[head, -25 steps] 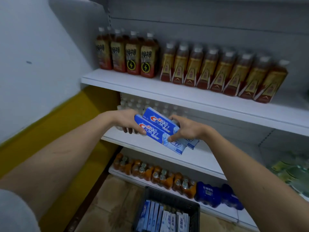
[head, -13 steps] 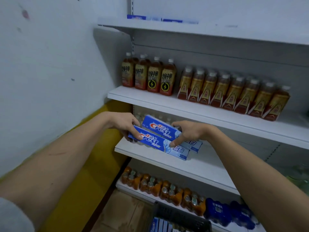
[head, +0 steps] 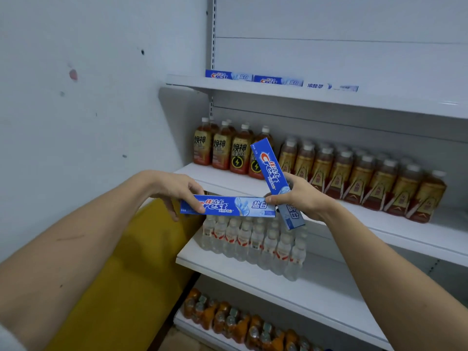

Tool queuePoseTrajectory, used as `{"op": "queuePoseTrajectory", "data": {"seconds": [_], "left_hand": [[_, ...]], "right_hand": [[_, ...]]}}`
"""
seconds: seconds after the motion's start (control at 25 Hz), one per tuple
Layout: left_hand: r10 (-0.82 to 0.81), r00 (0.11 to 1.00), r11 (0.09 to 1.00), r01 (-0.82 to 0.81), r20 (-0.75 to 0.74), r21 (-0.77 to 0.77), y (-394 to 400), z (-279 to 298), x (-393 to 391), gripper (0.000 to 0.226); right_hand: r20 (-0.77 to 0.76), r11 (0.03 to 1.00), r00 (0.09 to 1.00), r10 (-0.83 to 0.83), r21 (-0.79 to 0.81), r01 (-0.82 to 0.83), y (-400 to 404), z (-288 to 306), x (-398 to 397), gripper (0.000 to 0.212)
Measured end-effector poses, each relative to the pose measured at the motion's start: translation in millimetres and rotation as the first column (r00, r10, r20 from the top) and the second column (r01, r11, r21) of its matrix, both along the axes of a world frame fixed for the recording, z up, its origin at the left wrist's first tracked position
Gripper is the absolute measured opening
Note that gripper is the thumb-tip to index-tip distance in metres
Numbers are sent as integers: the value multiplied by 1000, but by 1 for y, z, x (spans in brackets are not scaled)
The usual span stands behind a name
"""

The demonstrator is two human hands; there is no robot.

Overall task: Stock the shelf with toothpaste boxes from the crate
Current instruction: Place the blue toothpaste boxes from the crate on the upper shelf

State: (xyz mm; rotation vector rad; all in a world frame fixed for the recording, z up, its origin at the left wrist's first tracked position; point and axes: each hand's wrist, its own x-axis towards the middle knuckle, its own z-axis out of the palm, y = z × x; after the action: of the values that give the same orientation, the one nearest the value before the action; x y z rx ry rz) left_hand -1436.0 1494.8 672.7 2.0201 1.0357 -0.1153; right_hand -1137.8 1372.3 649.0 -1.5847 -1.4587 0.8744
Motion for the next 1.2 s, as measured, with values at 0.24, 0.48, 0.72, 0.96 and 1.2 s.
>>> {"op": "queuePoseTrajectory", "data": {"seconds": [0.24, 0.48, 0.72, 0.96, 1.2], "left_hand": [[-59, 968, 976, 107, -245, 189, 23, 42, 74, 44], [46, 988, 932, 10, -144, 364, 58, 123, 83, 34], [169, 983, 843, -183, 74, 505, 84, 204, 75, 64], [206, 945, 772, -317, 256, 551, 147, 244, 85, 54], [155, 965, 727, -257, 212, 637, 248, 261, 106, 39]], "right_hand": [[130, 995, 990, 56, 71, -66, 39, 59, 34, 48], [386, 983, 922, 38, 151, -103, 57, 128, 66, 43], [387, 954, 920, -58, 293, -63, 86, 213, 86, 52], [467, 943, 857, -220, 326, 64, 145, 275, 105, 48], [674, 927, 648, -355, 341, 153, 232, 303, 130, 48]]}}
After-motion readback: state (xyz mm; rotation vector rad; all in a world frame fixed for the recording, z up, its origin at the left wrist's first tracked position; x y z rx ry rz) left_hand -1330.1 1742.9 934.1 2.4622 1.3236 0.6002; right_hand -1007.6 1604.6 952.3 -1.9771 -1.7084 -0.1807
